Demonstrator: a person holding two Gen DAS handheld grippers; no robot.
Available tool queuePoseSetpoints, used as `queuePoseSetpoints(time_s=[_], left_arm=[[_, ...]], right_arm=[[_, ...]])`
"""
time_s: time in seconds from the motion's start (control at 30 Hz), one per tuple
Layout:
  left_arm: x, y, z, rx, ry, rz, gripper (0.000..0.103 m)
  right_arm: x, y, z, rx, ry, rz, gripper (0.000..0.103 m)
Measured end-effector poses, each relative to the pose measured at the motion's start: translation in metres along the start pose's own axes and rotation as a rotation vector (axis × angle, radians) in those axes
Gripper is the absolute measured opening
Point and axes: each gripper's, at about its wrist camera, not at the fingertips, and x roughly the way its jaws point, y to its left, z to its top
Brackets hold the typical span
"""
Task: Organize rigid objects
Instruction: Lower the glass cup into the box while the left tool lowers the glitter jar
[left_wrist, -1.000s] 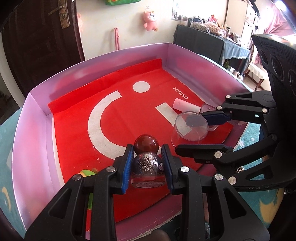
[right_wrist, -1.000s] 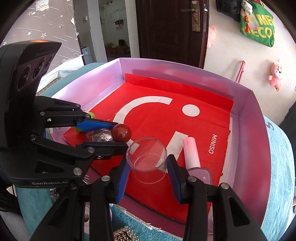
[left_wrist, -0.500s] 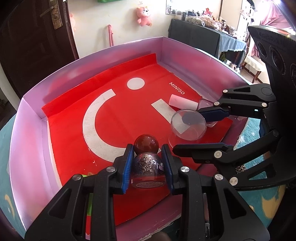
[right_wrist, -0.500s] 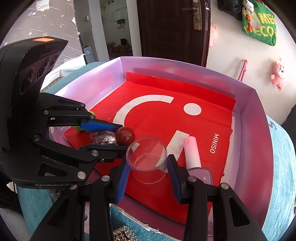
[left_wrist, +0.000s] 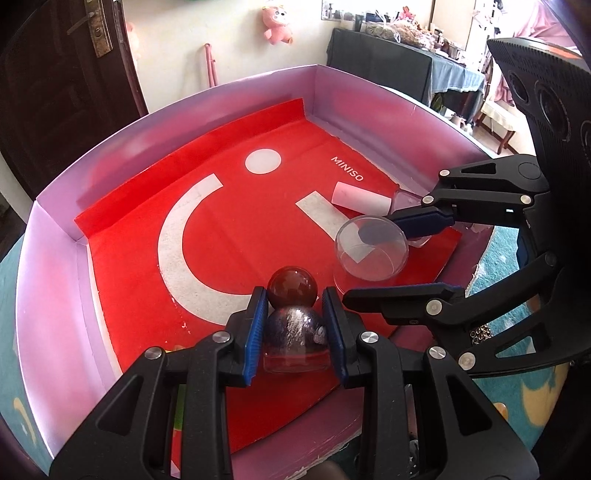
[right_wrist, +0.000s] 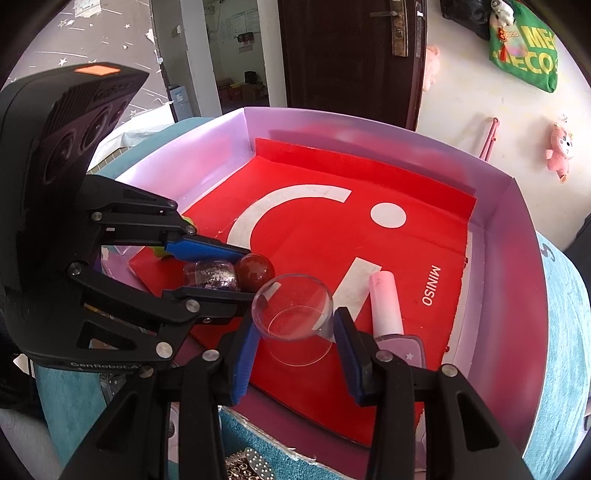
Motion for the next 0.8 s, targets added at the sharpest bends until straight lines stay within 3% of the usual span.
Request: queuePoseSetpoints(time_s=[0.8], left_arm=[[-0.0076, 0.0053, 0.0009, -0.033, -0.018, -0.022, 0.029]], right_arm=[[0.0031, 0.0027, 0.0029, -0.002, 0.018, 0.008, 0.047]])
